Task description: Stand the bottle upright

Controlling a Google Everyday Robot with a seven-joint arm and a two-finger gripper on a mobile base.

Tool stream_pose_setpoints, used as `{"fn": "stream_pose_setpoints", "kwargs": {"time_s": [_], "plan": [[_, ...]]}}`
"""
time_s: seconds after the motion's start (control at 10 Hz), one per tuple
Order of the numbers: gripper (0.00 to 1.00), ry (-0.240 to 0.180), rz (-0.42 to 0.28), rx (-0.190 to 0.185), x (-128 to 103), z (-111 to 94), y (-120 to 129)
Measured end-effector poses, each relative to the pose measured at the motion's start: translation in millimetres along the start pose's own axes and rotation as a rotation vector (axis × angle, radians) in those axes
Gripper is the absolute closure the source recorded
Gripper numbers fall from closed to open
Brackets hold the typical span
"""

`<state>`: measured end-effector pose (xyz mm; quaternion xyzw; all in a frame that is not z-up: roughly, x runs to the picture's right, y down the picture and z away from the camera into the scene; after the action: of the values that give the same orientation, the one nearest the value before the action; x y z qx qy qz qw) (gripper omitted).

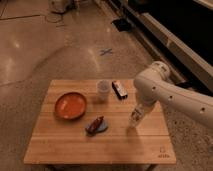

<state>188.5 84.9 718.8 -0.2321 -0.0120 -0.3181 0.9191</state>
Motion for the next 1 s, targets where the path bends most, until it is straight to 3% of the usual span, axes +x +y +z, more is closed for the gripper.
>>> {"fn": "stream_pose_setpoints", "kwargs": {"time_s": [0.3, 0.6, 1.0], "plan": [[0.99, 0.051, -0.020, -0.001, -15, 12, 8], [0.74, 0.088, -0.033, 0.004, -29, 21, 14], [0.33, 0.153, -0.086, 0.020, -50, 25, 21]]}}
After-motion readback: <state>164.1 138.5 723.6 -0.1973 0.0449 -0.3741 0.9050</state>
